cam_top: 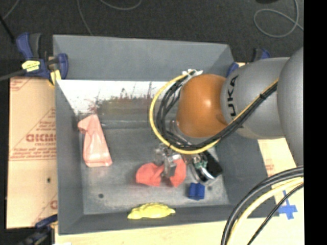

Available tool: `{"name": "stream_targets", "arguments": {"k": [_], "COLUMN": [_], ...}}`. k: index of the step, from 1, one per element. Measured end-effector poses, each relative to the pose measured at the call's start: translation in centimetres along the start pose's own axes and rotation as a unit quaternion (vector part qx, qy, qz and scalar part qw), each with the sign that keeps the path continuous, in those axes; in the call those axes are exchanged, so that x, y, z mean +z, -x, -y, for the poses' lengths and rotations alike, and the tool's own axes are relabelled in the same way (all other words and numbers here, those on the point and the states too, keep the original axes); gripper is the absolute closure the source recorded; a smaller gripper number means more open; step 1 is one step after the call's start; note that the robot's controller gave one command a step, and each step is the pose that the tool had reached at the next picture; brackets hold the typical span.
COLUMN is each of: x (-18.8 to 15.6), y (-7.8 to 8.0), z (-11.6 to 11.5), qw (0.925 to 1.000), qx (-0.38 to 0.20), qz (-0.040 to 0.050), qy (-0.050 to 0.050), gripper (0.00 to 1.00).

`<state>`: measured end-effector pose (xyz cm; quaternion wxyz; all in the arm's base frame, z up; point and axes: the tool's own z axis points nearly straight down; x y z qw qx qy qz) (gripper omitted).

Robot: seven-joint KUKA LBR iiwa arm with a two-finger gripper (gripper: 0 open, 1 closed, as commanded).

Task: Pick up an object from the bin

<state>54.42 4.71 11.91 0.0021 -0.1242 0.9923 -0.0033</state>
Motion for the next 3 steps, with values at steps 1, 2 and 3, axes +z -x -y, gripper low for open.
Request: {"name": "stream_targets", "arguments": {"k": [1, 2, 3], "x": [-2.0, -3.5, -4.4], "y": [0.1, 0.2, 0.3], "z": [0.1, 0.1, 0.1], "qw": [1.0, 1.0, 1.0], "qx": [0.0, 0.0, 0.001], "qz": [0.0025, 0.0044, 0.0057], "qy": [-0.001, -0.001, -0.001], "gripper": [1.0, 1.0, 1.0]}}
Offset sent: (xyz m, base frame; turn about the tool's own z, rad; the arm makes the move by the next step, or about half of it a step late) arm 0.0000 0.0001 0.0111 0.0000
